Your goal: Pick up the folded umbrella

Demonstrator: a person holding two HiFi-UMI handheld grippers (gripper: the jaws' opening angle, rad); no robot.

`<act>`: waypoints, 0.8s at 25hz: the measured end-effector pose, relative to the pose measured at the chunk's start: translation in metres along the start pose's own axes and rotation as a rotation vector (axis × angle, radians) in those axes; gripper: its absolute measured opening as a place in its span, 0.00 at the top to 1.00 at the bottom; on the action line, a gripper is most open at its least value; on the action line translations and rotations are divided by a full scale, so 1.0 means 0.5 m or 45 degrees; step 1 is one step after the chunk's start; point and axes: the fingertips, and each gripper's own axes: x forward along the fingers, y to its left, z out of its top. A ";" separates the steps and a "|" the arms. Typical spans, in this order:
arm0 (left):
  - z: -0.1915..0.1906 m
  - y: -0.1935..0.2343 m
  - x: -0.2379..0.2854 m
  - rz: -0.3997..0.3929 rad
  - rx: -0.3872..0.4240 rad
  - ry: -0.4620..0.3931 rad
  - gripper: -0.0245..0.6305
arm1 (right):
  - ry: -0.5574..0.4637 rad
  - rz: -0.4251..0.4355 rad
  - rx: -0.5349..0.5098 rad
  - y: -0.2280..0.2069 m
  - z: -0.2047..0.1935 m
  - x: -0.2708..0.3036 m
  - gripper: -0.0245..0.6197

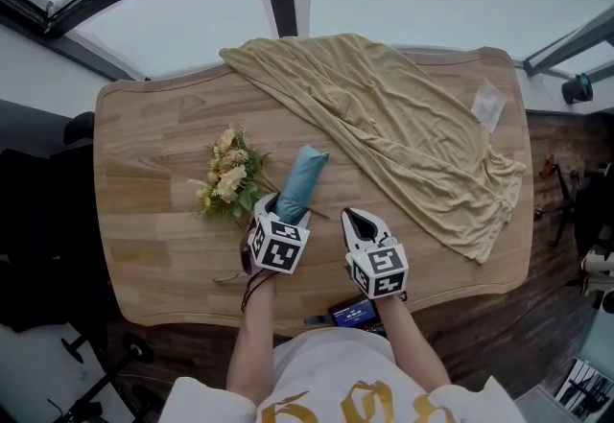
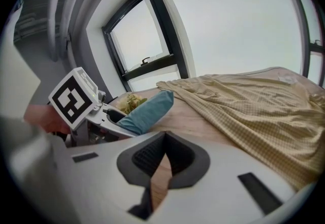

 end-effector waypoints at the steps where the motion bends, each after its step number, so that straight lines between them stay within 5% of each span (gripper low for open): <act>1: 0.000 0.001 0.002 0.014 0.004 0.000 0.49 | 0.002 -0.003 0.002 -0.002 -0.002 0.000 0.95; 7: -0.003 0.001 0.004 0.075 0.080 -0.013 0.51 | 0.009 -0.010 0.011 -0.006 -0.008 0.003 0.95; 20: 0.001 0.002 -0.003 0.035 0.034 -0.047 0.53 | -0.005 -0.017 0.005 -0.010 0.003 -0.007 0.95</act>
